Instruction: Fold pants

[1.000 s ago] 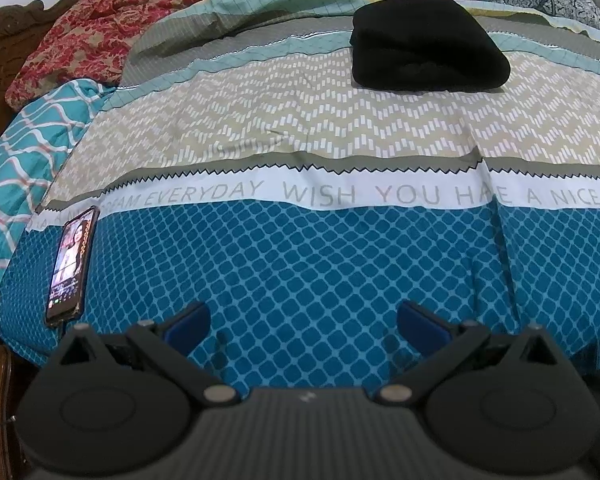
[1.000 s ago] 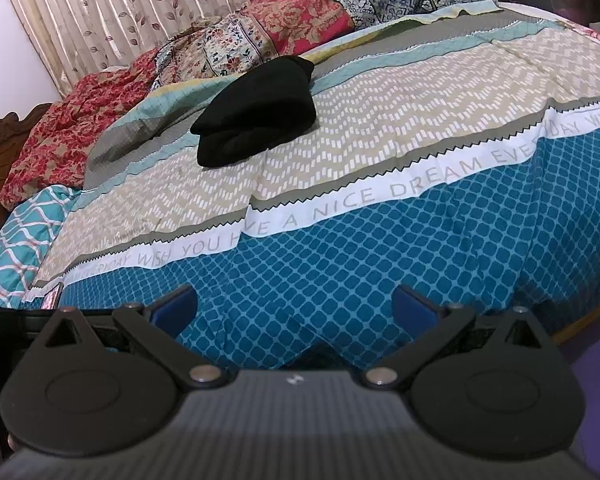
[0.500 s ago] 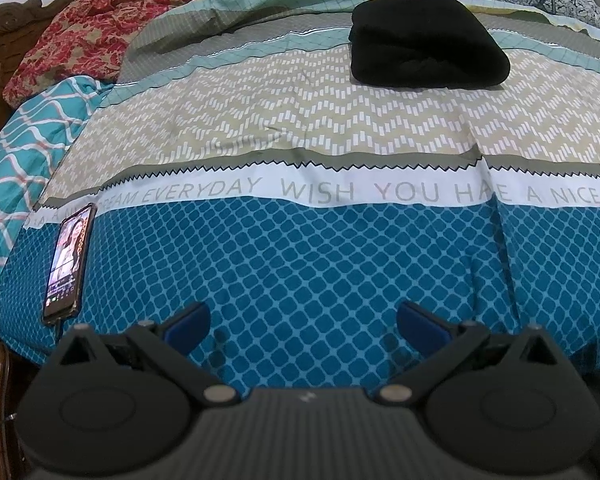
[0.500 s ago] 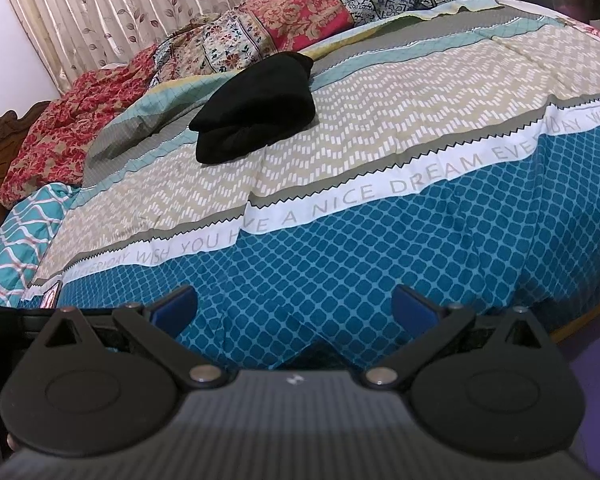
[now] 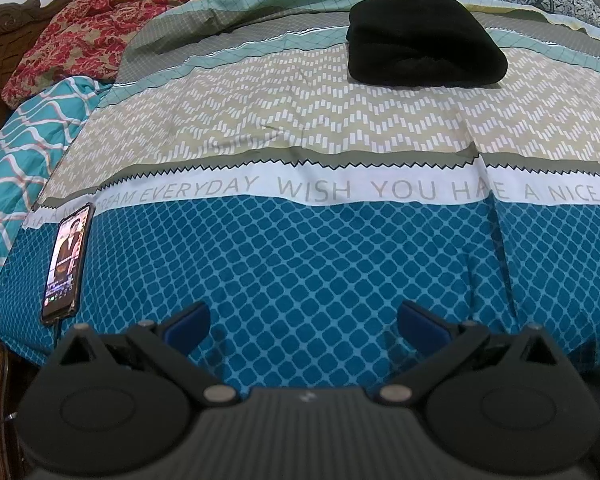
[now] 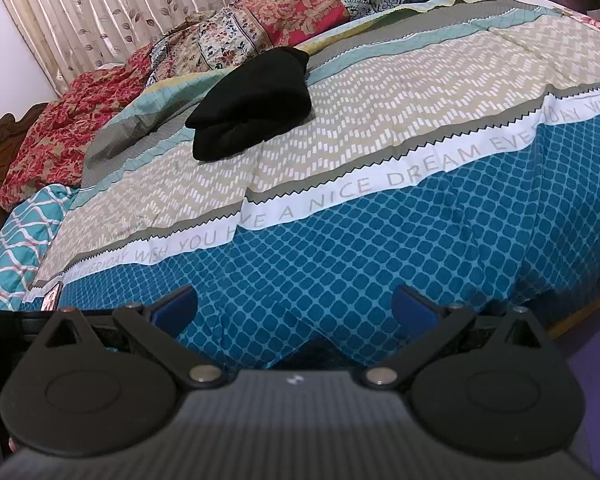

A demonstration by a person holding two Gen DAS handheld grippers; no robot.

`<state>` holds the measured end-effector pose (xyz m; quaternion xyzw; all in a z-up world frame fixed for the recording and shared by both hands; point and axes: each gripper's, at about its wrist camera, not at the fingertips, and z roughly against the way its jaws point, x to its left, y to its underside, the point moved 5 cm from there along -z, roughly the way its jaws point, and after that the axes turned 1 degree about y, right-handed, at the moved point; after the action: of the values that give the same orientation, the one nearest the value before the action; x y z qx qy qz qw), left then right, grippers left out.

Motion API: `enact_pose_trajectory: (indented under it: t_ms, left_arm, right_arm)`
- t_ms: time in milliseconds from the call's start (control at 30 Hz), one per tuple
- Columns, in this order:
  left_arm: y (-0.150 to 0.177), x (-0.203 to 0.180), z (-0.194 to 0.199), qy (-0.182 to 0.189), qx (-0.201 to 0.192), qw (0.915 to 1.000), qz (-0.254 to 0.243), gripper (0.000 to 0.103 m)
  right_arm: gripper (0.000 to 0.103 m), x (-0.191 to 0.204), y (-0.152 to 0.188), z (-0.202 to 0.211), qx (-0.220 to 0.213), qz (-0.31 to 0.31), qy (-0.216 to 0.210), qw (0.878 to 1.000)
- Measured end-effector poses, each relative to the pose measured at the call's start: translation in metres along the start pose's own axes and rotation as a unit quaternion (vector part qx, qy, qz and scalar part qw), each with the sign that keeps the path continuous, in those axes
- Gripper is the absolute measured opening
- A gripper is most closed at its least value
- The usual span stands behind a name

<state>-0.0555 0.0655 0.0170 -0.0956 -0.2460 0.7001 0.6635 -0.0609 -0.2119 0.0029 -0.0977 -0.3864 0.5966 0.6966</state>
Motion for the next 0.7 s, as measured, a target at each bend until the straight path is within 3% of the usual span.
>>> enact_pose_trajectory:
  t_ms: [700]
  left_arm:
    - [0.002,-0.0028,-0.0016,0.003,0.003,1.0,-0.002,0.103]
  right_arm:
    - [0.103,-0.0028,0.0019,-0.0023,0.009,-0.008,0.0,1.0]
